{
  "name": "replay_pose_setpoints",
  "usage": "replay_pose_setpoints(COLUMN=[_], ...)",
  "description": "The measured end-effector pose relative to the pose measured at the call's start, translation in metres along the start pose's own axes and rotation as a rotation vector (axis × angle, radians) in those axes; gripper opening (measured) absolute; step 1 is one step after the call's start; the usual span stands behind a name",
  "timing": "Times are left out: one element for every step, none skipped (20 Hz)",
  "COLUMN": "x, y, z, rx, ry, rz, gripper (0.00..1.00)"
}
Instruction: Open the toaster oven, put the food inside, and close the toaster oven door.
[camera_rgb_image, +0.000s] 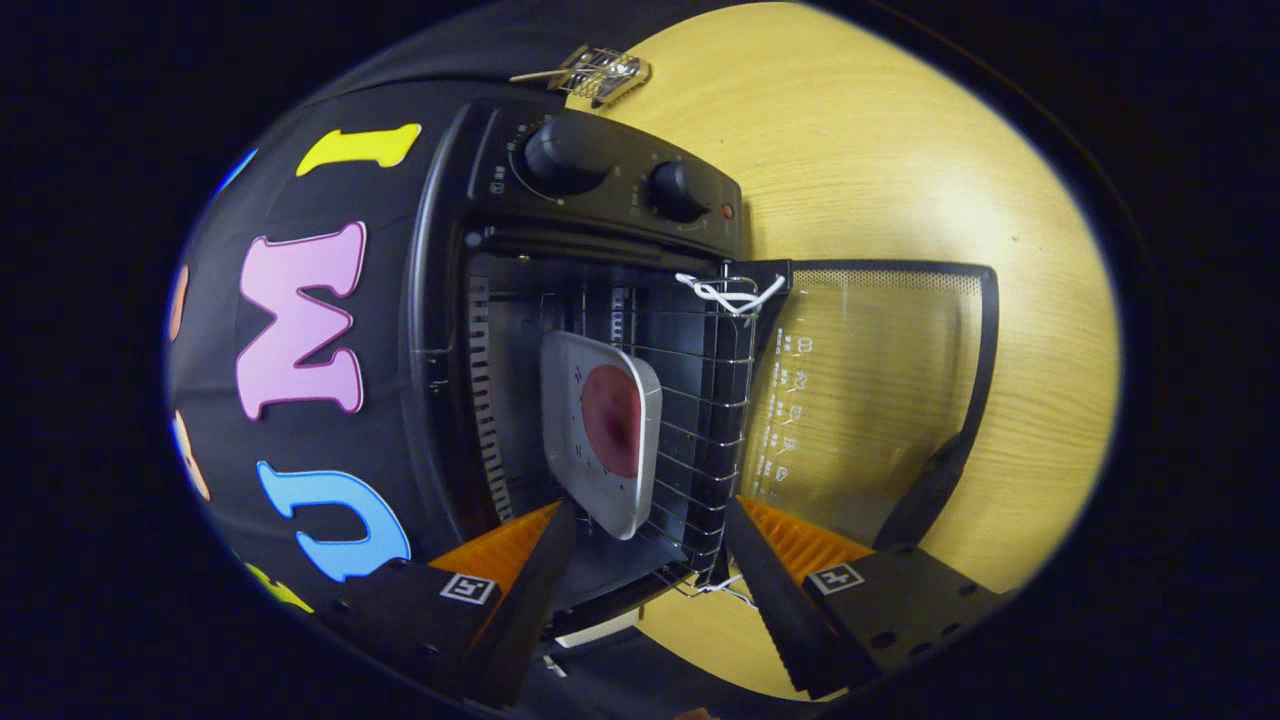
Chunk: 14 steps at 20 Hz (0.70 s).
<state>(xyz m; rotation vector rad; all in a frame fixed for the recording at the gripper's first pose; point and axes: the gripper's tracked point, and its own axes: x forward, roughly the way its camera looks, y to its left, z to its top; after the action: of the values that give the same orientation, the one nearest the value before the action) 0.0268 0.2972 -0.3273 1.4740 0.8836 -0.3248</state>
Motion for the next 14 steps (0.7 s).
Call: replay_pose_setpoints(x=[-0.008,-0.015,-0.024,-0.032,-0.04,-0.049,-0.057,-0.064,-0.071,-0.078,-0.086,-0.092,-0.097,-0.101], y=[0.002,0.005,0.008,0.013,0.014,0.015,0.013,0.01,0.008,0.004,0.002,-0.001,-0.006,-0.012], z=[0.0,0.003,0.003,0.003,0.003,0.004,0.005,0.007,0.007,0.006,0.006,0.005,0.0,-0.003], rx=[-0.023,-0.047,-0.076,-0.111,-0.163,-0.22,-0.289,-0.366,-0.458,-0.56,-0.65,-0.723,-0.786,-0.851], ry=[0.008,0.01,0.02,0.028,0.038,0.035,0.033,0.021,0.018,0.014,0.007,0.005,0.011,0.019], rz=[0.013,0.026,0.041,0.06,0.068,0.079,0.074,0.07,0.066,0.065,0.065,0.061,0.062,0.051], gripper=[0.97,0.97,0.97,0.97,0.97,0.97,0.97,0.97,0.97,0.99,0.99,0.98,0.98,0.98])
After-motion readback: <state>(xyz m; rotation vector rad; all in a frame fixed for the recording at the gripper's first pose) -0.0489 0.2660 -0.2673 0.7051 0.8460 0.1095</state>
